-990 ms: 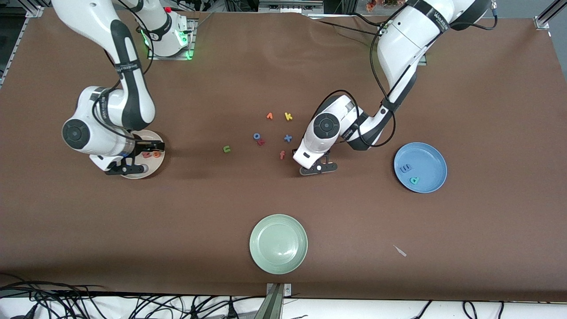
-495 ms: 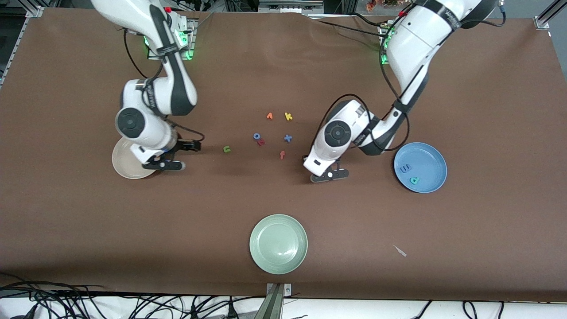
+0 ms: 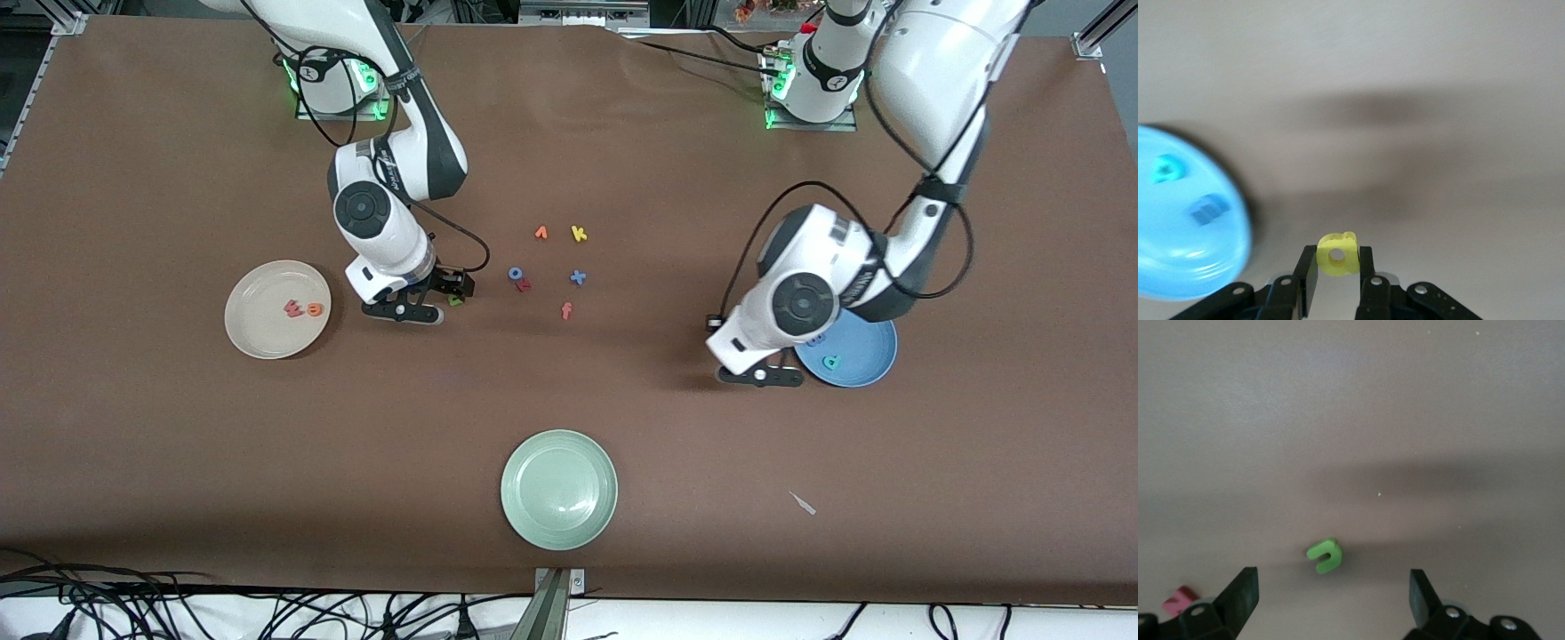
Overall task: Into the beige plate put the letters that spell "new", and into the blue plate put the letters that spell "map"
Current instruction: 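Place the d on the blue plate while the right gripper grasps the u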
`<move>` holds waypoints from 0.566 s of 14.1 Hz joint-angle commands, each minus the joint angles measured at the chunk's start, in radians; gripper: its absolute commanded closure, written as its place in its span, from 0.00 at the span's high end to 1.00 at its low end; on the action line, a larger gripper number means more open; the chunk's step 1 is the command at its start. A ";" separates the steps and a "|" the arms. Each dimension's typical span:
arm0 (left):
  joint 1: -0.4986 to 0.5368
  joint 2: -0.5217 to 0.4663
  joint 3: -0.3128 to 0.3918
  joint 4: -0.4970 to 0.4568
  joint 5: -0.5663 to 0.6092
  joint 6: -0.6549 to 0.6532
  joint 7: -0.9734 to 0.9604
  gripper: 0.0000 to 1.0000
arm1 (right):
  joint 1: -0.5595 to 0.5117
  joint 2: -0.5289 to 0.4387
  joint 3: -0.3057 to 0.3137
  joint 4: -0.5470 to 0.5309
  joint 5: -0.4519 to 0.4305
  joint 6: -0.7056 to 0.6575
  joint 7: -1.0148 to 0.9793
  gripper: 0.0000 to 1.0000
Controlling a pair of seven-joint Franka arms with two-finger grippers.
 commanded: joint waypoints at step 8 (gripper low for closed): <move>0.134 -0.027 -0.010 -0.093 0.110 -0.051 0.078 0.63 | -0.004 0.081 0.081 -0.020 0.017 0.142 0.106 0.87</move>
